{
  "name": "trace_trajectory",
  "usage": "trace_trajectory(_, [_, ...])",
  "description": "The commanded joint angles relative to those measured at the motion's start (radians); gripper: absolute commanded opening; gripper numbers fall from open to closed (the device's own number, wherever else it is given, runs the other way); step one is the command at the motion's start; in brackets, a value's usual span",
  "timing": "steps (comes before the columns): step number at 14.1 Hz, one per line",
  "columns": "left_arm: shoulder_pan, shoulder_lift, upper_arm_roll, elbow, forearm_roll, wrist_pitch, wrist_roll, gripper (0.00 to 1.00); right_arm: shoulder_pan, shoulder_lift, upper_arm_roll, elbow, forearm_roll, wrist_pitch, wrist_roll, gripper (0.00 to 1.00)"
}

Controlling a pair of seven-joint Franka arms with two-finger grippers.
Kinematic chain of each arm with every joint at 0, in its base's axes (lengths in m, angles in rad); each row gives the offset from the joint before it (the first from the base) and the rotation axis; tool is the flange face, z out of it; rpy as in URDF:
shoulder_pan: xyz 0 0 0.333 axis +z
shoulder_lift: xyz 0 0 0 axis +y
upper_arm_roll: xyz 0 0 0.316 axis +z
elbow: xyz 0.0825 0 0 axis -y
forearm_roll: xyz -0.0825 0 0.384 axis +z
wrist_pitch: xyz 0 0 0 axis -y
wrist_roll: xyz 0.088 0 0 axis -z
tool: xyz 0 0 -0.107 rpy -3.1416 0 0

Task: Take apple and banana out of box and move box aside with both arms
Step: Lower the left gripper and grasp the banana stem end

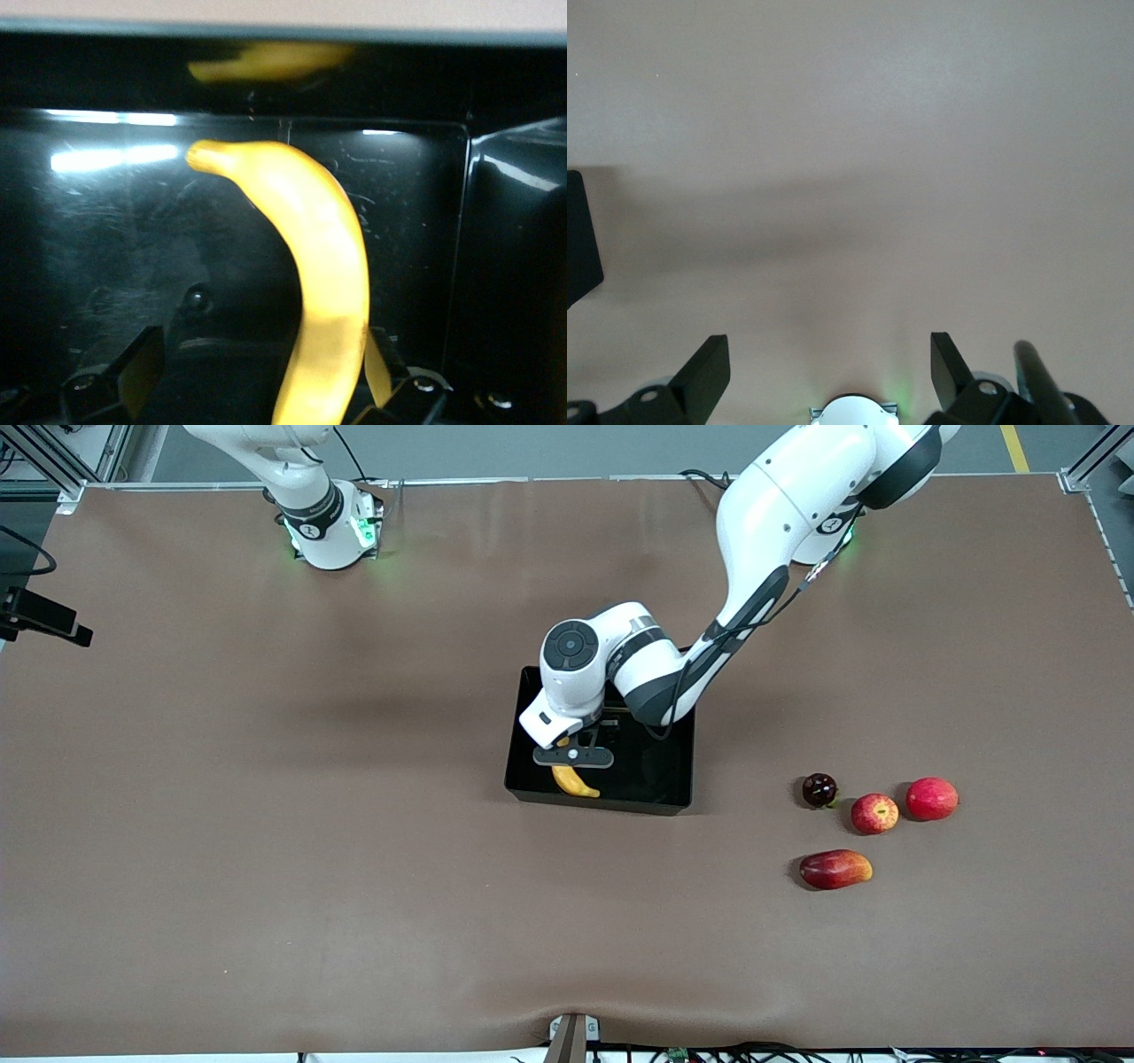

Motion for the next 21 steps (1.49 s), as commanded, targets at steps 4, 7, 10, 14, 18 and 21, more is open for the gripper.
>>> trace_trajectory(4, [-0.029,0.035,0.007,0.031,0.019,0.029,-0.039,1.00,-0.011,0.000,0.012,0.007,0.005,-0.006,0.012,1.00])
trace_trajectory(7, [-0.029,0.050,0.007,0.031,0.020,0.070,-0.073,1.00,-0.011,0.003,0.012,0.007,0.005,-0.006,0.012,1.00])
trace_trajectory(10, [-0.037,0.059,0.007,0.030,0.028,0.095,-0.099,1.00,-0.017,0.027,0.014,0.022,0.008,-0.005,0.006,1.00])
trace_trajectory(14, [-0.037,0.073,0.008,0.028,0.033,0.112,-0.125,1.00,-0.017,0.032,0.012,0.027,0.011,-0.006,0.003,1.00])
trace_trajectory(18, [-0.037,0.074,0.016,0.025,0.092,0.113,-0.116,1.00,-0.013,0.032,0.014,0.027,0.011,-0.003,0.000,1.00])
trace_trajectory(21, [-0.034,0.076,0.016,0.025,0.095,0.113,-0.114,0.93,-0.005,0.076,0.017,0.022,0.008,-0.011,-0.006,1.00])
